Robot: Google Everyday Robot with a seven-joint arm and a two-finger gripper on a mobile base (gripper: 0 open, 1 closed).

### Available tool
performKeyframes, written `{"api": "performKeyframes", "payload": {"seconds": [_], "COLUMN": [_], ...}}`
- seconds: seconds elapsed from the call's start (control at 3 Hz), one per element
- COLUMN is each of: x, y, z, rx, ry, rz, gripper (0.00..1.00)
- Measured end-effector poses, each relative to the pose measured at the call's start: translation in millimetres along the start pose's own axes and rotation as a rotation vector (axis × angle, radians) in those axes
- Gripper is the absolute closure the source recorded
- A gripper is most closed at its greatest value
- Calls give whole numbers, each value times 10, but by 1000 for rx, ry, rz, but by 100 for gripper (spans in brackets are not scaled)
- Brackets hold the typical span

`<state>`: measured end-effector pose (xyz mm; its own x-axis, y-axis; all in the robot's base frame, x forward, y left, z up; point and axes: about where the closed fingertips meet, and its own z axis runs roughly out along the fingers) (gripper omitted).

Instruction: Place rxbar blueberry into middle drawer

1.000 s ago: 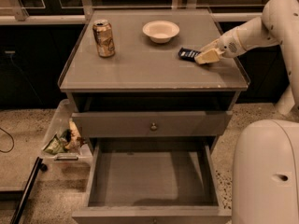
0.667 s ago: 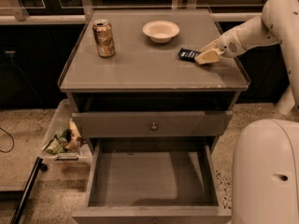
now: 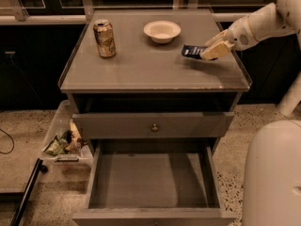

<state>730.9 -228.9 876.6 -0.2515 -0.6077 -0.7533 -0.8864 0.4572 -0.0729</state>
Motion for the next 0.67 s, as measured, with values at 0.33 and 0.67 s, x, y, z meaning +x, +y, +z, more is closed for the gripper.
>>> {"api": "performKeyframes", "payload": {"seconds": [0.33,0.67], "x": [9,43], "y": [80,300], "z": [-220,-623], "rx": [28,88], "ry": [-1,-23], "rz": [-34,-90], "gripper": [100,100]}}
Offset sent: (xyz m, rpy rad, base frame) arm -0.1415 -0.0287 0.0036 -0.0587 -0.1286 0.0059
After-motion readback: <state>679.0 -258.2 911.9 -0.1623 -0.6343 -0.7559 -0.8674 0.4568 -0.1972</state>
